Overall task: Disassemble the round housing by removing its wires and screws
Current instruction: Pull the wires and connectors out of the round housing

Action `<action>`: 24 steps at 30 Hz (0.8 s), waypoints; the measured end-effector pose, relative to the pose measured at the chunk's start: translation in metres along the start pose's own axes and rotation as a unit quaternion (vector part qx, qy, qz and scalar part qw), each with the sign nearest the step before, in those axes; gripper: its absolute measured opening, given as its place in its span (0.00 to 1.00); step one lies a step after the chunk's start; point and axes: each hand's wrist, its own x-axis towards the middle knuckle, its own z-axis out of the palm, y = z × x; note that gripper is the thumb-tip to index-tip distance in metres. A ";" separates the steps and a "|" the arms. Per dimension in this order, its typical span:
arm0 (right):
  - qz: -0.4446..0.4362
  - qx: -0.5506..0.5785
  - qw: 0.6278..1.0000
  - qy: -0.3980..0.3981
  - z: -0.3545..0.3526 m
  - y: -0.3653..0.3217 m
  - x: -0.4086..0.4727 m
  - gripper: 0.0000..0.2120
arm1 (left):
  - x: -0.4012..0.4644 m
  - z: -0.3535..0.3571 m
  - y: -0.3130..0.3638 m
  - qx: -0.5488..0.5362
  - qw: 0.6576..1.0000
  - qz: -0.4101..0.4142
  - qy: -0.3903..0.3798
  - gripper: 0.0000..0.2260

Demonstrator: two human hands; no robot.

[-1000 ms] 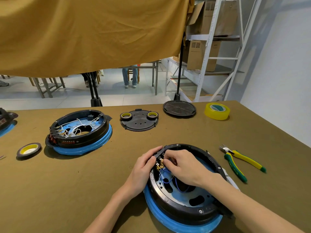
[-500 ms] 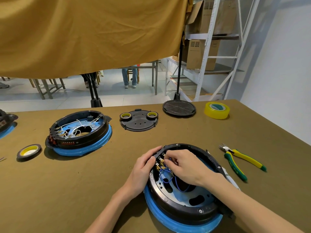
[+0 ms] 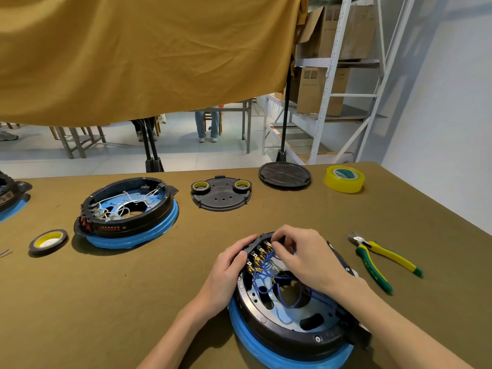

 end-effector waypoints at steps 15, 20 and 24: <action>-0.010 -0.060 0.994 -0.089 0.013 -0.003 0.003 0.08 | 0.000 -0.001 -0.005 0.022 1.000 -0.001 0.009 0.22; -0.010 -0.060 0.988 -0.139 0.014 -0.004 0.012 0.08 | 0.002 -0.001 -0.005 0.028 0.999 0.011 0.017 0.22; 0.006 -0.046 0.988 -0.146 0.011 0.004 0.010 0.06 | 0.004 -0.002 -0.010 0.038 0.999 0.013 0.014 0.20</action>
